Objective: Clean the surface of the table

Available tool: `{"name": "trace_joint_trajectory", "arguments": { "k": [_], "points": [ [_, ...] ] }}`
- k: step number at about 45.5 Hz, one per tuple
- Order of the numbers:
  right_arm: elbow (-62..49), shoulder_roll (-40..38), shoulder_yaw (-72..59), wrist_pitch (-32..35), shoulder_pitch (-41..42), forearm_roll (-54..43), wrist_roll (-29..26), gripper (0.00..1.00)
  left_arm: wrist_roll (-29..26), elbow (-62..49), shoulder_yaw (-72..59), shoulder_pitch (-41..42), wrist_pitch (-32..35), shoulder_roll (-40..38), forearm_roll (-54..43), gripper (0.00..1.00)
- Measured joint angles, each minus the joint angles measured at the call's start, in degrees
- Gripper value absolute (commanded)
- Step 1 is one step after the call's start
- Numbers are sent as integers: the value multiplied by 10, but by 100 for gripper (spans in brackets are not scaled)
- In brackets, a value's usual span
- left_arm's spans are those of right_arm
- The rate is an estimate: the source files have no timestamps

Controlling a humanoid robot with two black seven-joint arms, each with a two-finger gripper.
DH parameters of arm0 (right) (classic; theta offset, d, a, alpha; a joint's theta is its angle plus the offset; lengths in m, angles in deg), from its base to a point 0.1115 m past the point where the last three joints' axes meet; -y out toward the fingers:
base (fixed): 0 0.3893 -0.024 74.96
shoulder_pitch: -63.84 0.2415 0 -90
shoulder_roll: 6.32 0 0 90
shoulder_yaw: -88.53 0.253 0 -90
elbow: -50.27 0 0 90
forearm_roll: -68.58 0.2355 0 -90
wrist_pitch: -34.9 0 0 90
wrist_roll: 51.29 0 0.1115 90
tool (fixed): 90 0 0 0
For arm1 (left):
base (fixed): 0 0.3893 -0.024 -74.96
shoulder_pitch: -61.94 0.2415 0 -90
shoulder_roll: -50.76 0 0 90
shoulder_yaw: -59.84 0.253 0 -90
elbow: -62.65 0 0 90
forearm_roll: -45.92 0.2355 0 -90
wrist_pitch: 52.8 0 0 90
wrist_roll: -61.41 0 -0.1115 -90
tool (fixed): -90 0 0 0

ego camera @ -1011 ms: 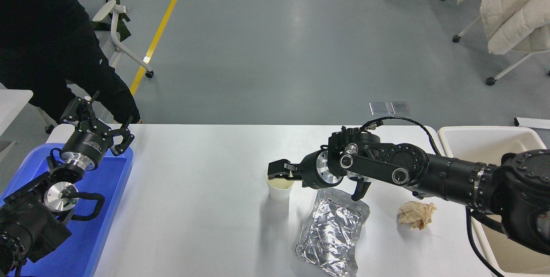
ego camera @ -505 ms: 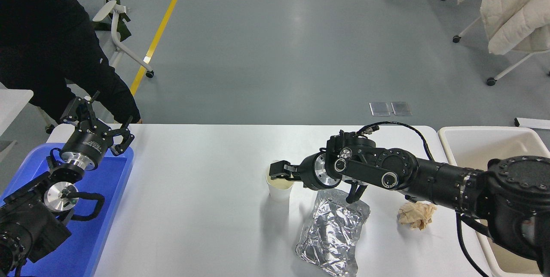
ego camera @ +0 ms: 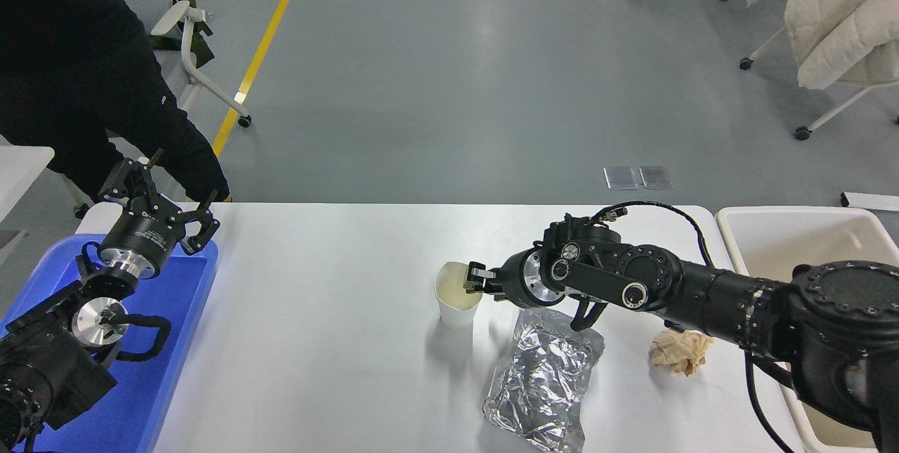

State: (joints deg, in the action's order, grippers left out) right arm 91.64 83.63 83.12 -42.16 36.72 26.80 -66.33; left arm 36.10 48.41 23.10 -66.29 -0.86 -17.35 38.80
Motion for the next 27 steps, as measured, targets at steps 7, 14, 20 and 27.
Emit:
{"name": "trace_joint_trajectory", "arguments": {
  "k": [7,14,20,27],
  "points": [
    [-1,0,0,0,-2,0,1,18,0,0,0,0,0,0,0,100],
    [-3,0,2,-1,-6,2,1,0,0,0,0,0,0,0,0,100],
    [-3,0,5,-1,-9,4,2,0,0,0,0,0,0,0,0,100],
    [-2,0,7,0,-10,6,2,0,0,0,0,0,0,0,0,100]
  ]
}}
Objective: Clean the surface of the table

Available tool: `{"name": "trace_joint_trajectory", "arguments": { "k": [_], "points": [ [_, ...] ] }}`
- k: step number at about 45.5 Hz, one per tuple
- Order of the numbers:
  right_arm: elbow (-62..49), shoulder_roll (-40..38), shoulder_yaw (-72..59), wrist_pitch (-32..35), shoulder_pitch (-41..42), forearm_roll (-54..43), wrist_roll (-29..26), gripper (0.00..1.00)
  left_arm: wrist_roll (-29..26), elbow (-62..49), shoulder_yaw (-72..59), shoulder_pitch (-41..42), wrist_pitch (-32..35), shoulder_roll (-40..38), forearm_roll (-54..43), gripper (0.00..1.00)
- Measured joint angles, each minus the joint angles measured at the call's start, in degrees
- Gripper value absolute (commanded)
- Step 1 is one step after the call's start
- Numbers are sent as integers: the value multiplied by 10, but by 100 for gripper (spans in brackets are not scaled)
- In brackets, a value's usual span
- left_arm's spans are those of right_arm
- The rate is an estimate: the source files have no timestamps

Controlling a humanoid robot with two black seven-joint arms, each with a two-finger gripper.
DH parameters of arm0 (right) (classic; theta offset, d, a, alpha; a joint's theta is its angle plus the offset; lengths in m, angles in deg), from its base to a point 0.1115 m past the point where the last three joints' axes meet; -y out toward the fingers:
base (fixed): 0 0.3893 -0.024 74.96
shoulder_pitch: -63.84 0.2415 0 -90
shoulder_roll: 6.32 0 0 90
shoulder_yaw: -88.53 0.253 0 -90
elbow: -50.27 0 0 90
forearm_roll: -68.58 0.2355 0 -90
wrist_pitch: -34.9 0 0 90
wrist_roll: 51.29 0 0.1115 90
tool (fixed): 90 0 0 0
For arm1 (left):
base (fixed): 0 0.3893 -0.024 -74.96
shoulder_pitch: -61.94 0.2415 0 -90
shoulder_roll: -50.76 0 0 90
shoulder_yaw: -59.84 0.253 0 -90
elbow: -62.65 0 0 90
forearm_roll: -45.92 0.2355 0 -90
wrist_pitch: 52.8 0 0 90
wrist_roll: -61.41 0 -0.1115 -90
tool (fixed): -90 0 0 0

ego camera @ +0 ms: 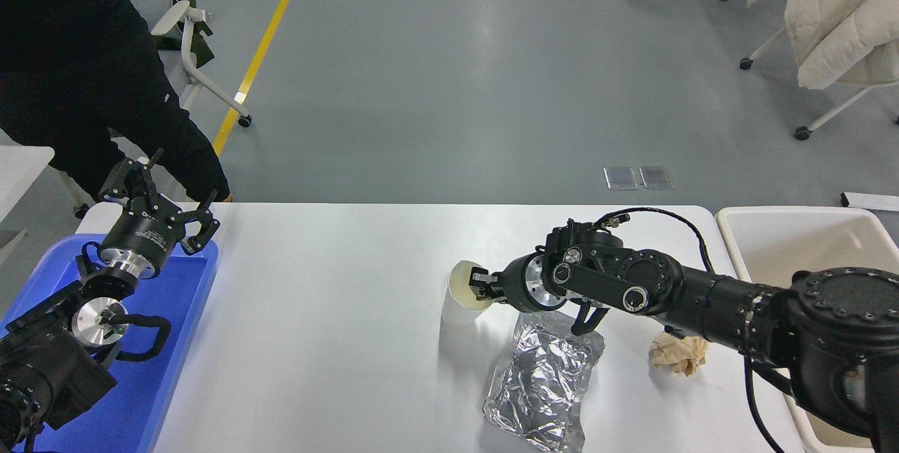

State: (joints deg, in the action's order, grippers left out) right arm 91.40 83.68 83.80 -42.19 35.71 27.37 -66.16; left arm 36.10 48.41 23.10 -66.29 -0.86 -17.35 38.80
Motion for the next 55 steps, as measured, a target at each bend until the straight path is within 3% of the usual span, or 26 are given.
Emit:
{"name": "trace_joint_trajectory", "arguments": {
  "k": [26,55],
  "points": [
    [39,-8,2,8,6,25,0,0,0,0,0,0,0,0,0,100],
    [332,-296,-5,54,119,33,-9,0,0,0,0,0,0,0,0,100]
  ]
}}
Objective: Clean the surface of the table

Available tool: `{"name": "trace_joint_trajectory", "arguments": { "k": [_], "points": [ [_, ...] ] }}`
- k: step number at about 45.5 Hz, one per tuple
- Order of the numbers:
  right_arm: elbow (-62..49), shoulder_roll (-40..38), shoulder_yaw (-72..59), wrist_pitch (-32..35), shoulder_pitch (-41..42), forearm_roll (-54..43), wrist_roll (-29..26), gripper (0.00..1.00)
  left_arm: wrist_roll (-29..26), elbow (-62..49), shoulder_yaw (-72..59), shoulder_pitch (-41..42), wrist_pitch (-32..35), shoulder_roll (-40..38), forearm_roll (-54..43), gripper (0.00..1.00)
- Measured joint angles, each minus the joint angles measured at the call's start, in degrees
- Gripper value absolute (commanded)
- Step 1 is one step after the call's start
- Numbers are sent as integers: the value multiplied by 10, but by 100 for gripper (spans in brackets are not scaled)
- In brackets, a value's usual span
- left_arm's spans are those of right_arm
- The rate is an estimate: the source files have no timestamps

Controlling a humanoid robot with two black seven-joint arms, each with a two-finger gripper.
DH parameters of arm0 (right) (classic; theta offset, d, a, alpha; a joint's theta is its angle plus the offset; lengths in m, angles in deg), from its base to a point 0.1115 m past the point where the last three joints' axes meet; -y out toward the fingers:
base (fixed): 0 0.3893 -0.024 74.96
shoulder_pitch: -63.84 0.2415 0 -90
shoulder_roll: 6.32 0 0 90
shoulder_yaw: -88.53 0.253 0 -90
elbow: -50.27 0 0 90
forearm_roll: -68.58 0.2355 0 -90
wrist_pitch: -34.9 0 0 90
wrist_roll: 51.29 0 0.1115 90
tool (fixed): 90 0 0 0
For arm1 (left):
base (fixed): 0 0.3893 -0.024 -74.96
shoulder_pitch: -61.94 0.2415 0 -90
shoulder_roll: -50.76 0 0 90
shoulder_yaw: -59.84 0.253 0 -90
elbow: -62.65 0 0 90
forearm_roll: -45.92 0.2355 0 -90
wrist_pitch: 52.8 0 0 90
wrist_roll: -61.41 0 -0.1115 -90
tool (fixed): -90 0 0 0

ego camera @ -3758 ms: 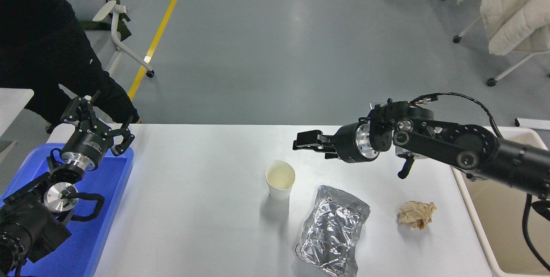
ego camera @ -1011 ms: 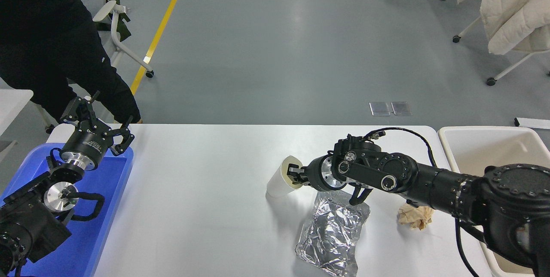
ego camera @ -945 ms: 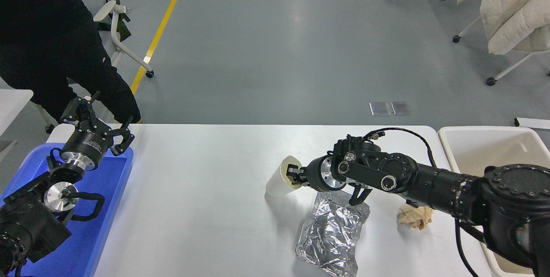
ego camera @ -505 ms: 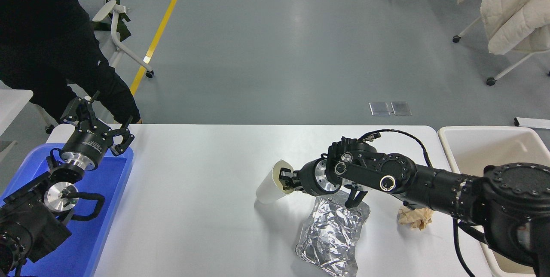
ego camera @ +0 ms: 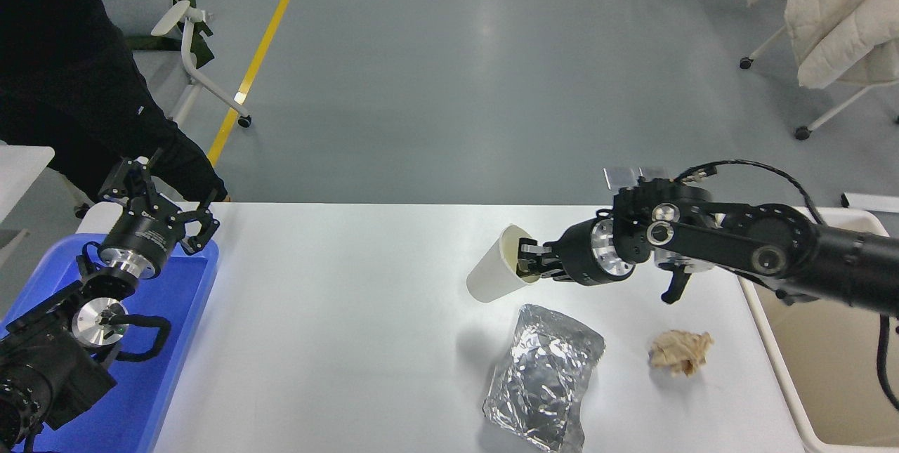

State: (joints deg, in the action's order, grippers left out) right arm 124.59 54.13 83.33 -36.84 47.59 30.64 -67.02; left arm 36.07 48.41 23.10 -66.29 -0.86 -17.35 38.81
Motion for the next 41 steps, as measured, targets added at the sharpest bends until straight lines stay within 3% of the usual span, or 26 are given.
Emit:
{"name": "trace_joint_trajectory", "arguments": {
  "k": [26,41],
  "points": [
    [75,-224,7,193,139,2,-5,0,0,0,0,0,0,0,0,100],
    [69,-287,6,249,168,-3,-5,0,0,0,0,0,0,0,0,100]
  ]
}}
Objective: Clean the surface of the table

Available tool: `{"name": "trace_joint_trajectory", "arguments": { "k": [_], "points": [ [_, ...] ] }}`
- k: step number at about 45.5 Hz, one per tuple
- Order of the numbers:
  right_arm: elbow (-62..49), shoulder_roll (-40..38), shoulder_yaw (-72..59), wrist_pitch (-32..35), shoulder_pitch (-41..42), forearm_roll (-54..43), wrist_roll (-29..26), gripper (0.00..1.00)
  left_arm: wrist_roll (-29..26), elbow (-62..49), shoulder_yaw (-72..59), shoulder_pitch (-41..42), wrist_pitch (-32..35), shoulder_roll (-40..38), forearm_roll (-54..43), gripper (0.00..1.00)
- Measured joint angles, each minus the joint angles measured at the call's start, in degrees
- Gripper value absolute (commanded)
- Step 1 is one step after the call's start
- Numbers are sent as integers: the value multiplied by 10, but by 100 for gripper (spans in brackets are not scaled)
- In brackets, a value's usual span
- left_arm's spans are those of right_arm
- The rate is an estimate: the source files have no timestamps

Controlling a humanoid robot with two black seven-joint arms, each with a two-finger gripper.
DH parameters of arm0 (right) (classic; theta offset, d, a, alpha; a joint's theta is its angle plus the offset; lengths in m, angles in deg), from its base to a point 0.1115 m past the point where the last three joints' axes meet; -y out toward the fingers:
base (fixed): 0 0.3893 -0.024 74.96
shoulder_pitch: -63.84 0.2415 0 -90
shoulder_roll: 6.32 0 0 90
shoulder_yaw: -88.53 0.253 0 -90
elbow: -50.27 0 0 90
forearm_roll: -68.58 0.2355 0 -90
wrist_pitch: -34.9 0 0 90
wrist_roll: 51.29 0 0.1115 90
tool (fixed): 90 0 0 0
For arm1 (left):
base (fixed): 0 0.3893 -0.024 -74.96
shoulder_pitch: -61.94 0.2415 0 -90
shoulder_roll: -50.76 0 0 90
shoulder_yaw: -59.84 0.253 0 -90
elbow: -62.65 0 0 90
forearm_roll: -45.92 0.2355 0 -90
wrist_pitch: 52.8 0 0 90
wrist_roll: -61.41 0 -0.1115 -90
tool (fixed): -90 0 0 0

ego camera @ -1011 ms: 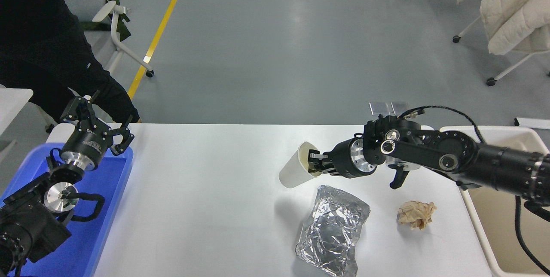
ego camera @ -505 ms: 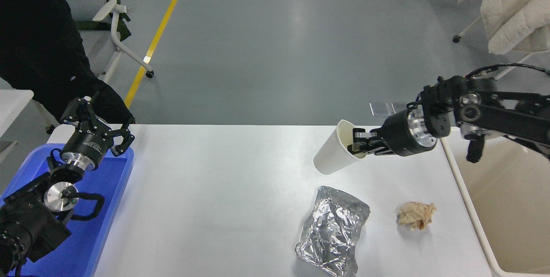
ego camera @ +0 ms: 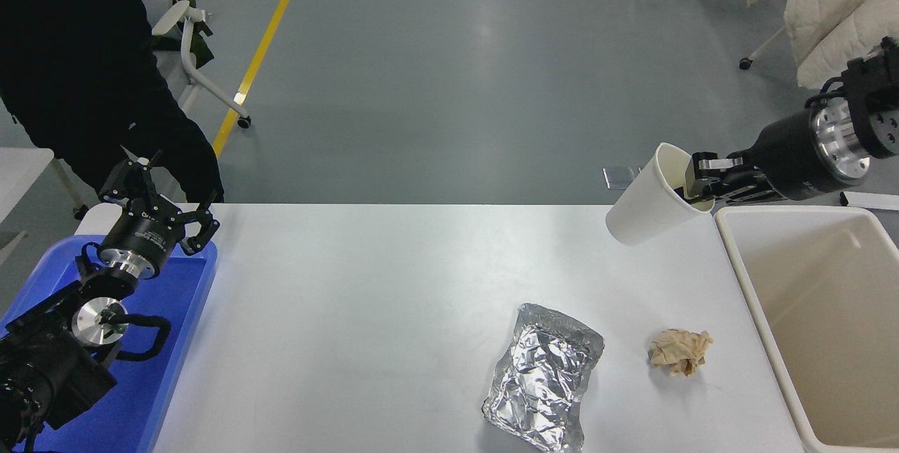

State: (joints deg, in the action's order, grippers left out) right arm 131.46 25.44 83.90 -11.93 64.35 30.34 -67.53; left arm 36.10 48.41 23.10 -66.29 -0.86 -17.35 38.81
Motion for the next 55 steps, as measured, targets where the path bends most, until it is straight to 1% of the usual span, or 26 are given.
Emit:
{"name": "trace_joint_trajectory", "arguments": {
  "k": [5,11,17,18,25,29,32,36,40,46,48,51,55],
  "points": [
    [-28,-2,-2,3,-10,-3,1,0,0,0,0,0,0,0,0,100],
    [-92,12,0,0,-39,-5,3,0,0,0,0,0,0,0,0,100],
    [-169,35,1,-20,-81,-3,5,0,0,0,0,0,0,0,0,100],
    [-195,45,2,-28,-96,-2,6,0,0,0,0,0,0,0,0,100],
    [-266,73,13,-64,-148,1,7,0,0,0,0,0,0,0,0,100],
    [-317,98,23,-110,-190,3,8,0,0,0,0,0,0,0,0,100],
    [-339,110,27,-133,-207,3,8,0,0,0,0,0,0,0,0,100],
    [-397,146,31,-193,-252,4,9,0,0,0,0,0,-1,0,0,100],
    [-442,177,34,-235,-281,6,13,0,0,0,0,-1,-1,0,0,100],
    [-559,250,36,-323,-335,19,25,0,0,0,0,0,-1,0,0,100],
    [-593,272,36,-342,-348,24,29,0,0,0,0,0,-1,0,0,100],
    [-667,317,37,-385,-375,35,38,0,0,0,0,0,-1,0,0,100],
    [-707,341,37,-415,-391,42,44,0,0,0,0,0,-1,0,0,100]
  ]
}}
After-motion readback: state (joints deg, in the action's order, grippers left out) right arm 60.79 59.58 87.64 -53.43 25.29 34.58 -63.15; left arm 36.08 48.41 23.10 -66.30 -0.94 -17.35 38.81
